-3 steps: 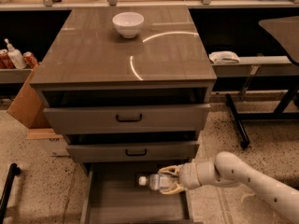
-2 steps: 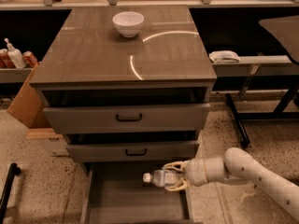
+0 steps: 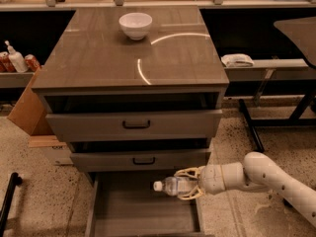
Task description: Pick blue plastic bottle from bottom drawer and place on counter
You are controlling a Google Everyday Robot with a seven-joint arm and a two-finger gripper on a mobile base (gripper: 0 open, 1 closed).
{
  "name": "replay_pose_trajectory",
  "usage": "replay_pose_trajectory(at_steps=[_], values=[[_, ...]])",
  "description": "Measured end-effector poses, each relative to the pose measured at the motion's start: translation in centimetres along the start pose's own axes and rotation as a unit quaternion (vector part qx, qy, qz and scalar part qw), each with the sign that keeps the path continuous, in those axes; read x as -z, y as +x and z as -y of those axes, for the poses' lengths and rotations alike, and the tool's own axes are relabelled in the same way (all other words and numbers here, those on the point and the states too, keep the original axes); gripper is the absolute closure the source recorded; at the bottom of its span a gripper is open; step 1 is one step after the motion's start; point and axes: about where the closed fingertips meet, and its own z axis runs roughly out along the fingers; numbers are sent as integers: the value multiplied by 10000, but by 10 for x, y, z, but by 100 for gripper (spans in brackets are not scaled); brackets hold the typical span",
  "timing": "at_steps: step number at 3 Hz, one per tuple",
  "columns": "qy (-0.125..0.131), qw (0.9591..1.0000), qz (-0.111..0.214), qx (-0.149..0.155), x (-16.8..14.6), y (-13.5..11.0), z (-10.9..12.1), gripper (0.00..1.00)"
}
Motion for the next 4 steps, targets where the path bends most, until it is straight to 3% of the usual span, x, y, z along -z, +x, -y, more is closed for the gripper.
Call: replay_pose_trajectory(at_steps=[1, 2, 4], values=[[27, 9996, 234, 163, 7, -18, 7, 100], [24, 9975, 513, 483, 29, -56, 23, 100], [-155, 9905, 599, 1227, 70, -150, 62, 100]])
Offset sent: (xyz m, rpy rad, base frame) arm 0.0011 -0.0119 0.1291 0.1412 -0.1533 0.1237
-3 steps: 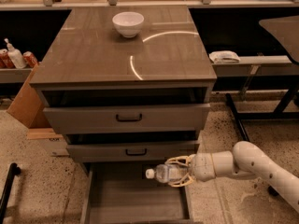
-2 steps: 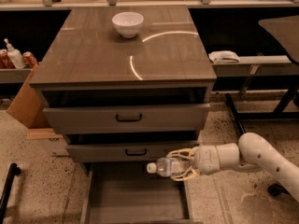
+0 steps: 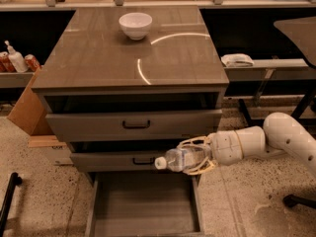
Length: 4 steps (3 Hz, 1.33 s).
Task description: Pick blue plastic bottle from bottom drawer and place on counter
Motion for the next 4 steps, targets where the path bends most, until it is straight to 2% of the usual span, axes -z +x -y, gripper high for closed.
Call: replay_pose_trajectory(at_steps=[1, 2, 4], values=[[-1, 10000, 1, 2, 0, 0, 0, 100], [-27, 9997, -5, 260, 13, -21, 23, 100], [-222, 9944, -186, 1013, 48, -86, 101, 100]])
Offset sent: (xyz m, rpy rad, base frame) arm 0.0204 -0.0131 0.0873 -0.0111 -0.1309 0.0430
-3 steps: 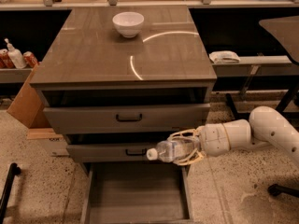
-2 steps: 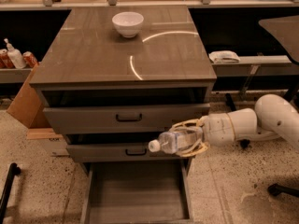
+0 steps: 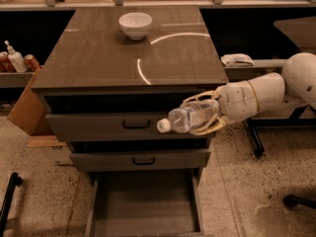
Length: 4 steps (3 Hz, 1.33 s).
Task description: Pick blue plastic bottle from bottom drawer and place on counter
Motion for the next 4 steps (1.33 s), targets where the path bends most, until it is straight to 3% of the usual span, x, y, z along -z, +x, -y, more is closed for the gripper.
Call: replay_pose_trajectory(at_steps=[2, 4], values=[[56, 9999, 44, 70, 6, -6, 13, 100], [30, 9990, -158, 408, 38, -30, 72, 100]])
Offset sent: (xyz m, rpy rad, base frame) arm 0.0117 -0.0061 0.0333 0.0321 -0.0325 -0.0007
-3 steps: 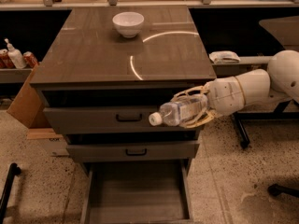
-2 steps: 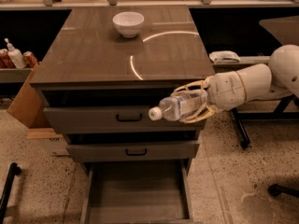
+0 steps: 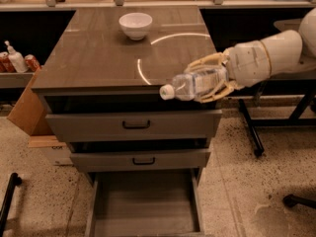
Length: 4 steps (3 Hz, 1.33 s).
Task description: Pick blue plastic bottle from bottom drawer and place on counter
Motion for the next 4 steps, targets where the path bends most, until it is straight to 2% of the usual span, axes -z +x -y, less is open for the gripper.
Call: replay_pose_trajectory(at_steps=[1, 2, 3, 4], values=[[-64, 9996, -283, -1, 14, 7, 36, 100], [51, 9981, -585, -179, 17, 22, 71, 100], [410, 9950, -775, -476, 13, 33, 91, 100], [607, 9931, -849, -528, 11, 39, 101, 100]])
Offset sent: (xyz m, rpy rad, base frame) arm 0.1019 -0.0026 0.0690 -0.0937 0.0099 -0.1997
